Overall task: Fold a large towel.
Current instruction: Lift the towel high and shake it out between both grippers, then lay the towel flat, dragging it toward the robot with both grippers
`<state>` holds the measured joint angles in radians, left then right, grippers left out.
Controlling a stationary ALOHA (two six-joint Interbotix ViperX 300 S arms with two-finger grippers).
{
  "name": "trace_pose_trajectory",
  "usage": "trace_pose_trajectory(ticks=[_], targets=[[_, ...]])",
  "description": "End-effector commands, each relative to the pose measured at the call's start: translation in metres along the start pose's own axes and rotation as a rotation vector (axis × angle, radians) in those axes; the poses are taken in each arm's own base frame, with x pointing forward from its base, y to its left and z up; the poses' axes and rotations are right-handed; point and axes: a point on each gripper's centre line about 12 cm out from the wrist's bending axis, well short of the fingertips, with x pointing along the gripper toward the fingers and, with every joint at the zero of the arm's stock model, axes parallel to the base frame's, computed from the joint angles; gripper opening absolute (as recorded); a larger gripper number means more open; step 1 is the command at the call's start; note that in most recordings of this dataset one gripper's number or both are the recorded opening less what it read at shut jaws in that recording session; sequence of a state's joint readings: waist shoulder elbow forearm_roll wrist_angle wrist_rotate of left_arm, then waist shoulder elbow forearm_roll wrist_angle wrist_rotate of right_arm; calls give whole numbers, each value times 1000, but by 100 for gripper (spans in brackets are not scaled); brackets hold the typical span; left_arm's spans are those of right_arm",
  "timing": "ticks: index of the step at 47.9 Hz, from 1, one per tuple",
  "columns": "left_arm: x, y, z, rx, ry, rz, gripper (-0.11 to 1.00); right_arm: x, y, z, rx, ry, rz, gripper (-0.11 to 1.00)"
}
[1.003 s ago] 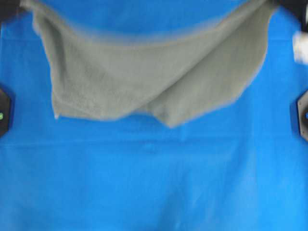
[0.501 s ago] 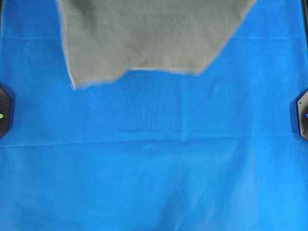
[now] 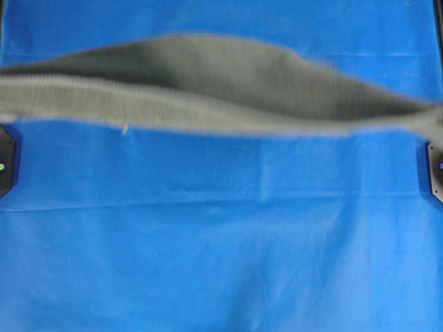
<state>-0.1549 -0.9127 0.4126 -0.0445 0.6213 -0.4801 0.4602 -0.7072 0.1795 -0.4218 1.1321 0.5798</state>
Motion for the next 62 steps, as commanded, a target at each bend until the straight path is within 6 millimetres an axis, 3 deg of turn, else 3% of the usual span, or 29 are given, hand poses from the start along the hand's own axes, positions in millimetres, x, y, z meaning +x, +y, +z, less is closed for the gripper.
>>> trace_pose_trajectory(ticks=[1,6,16,23,30,38,48,55,62], targets=[[-1,-17,8,5,-26,-81,1,-10,19,8,-21,-38,96,0],[-5,-25,14,-4,-45,-119,1,-14,30,14,-33,-69,154,0],[-2,-22,17,-22,-50,-95,1,-16,30,17,4,-89,158,0],[5,-9,15,-33,-40,-26,1,-17,19,18,35,-83,77,0],[1,14,24,-60,-95,93,1,-16,-9,14,97,-53,-128,0],[5,59,10,-95,-105,282,1,-10,-45,-2,148,45,-414,0],[22,134,-48,-166,-19,506,1,21,-70,-25,139,140,-600,0],[19,176,-77,-190,4,633,1,41,-115,-46,153,185,-811,0],[4,209,-77,-194,-44,766,1,46,-167,-56,187,154,-978,0]])
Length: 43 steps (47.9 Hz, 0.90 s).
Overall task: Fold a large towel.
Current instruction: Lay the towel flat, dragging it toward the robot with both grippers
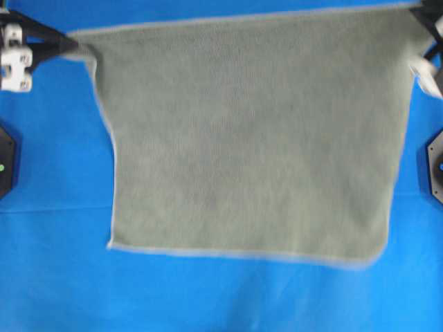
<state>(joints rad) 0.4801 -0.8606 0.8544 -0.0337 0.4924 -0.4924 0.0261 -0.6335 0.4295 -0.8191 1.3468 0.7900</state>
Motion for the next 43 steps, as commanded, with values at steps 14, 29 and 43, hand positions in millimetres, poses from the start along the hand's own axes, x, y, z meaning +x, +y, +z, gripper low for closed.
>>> trace_pose_trajectory(ticks=[14,29,43], targets=[[24,29,17,141,-49,117,1,86,-36,-4,87,-71,-90,0],[57,11,-38,263,143,23,1,95,-4,-52,86,94,48,0],[62,-34,-119,399,324,-191,1,90,58,-136,-25,315,273,0]])
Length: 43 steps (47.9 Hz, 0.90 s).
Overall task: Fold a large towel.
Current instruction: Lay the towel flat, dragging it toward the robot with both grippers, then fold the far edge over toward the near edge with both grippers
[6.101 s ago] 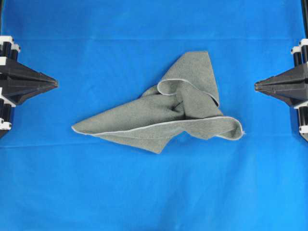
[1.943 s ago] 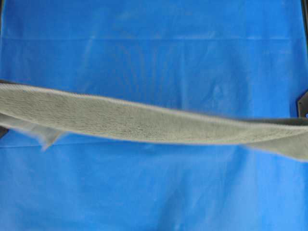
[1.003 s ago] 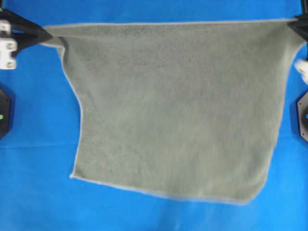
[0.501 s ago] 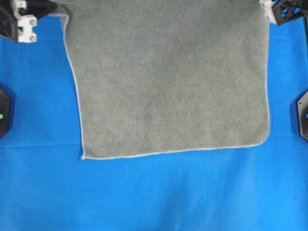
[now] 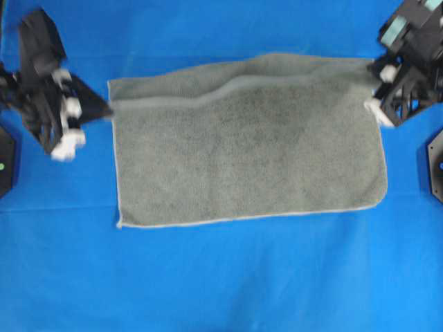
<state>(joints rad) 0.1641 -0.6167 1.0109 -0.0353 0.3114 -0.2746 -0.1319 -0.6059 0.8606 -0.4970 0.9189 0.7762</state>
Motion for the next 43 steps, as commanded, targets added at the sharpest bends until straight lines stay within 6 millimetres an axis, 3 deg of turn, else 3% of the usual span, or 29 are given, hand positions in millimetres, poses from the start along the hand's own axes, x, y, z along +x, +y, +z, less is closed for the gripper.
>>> trace_pose_trajectory(ticks=[1,17,27,40,43], targets=[[10,-17,-9,22,24,-52,1,6,16,-19,-5,54,64,0],[59,-59,-65,99,256,-115,1,23,61,-76,22,138,302,0],[63,-83,-72,130,269,-167,1,24,80,-95,-4,175,378,0],[63,-86,-73,119,270,-173,3,32,87,-98,-12,196,374,2],[62,-87,-73,120,270,-175,12,31,91,-97,-15,197,381,13]])
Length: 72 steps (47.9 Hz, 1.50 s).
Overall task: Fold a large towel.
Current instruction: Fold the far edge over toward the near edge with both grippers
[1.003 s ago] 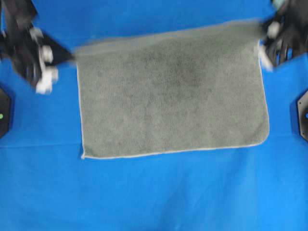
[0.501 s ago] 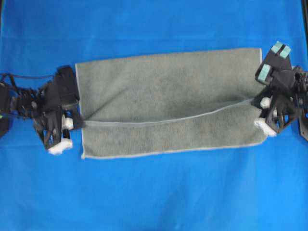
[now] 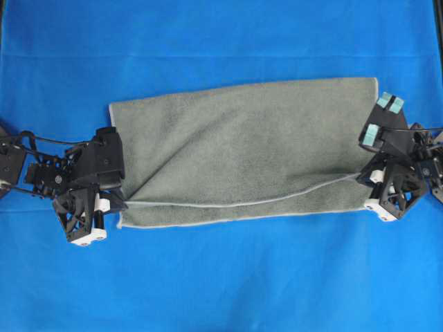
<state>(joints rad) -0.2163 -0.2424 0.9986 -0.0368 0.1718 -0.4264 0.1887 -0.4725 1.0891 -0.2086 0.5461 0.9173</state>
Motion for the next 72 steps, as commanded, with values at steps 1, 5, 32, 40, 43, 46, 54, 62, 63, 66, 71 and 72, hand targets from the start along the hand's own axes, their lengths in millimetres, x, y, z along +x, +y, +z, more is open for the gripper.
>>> trace_pose_trajectory(ticks=[1,5,32,40,43,46,54,62,63,66,71,72], targets=[[-4,-7,9,2,-33,-20,16,-1,9,5,-2,-9,23,21],[-8,-9,11,7,-38,-28,40,-6,15,6,-18,-7,30,46],[-82,67,65,81,-271,165,72,-54,-72,78,55,-230,-380,62],[-69,118,63,56,-221,295,72,-28,-120,87,117,-185,-507,62],[-58,131,58,46,-185,318,72,-17,-130,88,119,-174,-507,62],[-46,141,53,39,-149,331,72,-2,-139,86,122,-161,-486,62],[-9,153,30,20,-40,330,72,26,-144,78,120,-135,-411,62],[6,160,19,10,-9,334,72,37,-157,65,139,-71,-437,62],[8,161,19,8,-10,335,72,38,-158,64,141,-66,-439,62],[9,164,16,3,-18,340,70,39,-161,61,138,-61,-447,62],[11,168,12,-7,-11,346,69,39,-163,60,127,-60,-452,62],[11,168,11,-8,-7,345,68,39,-163,60,124,-59,-453,62]])
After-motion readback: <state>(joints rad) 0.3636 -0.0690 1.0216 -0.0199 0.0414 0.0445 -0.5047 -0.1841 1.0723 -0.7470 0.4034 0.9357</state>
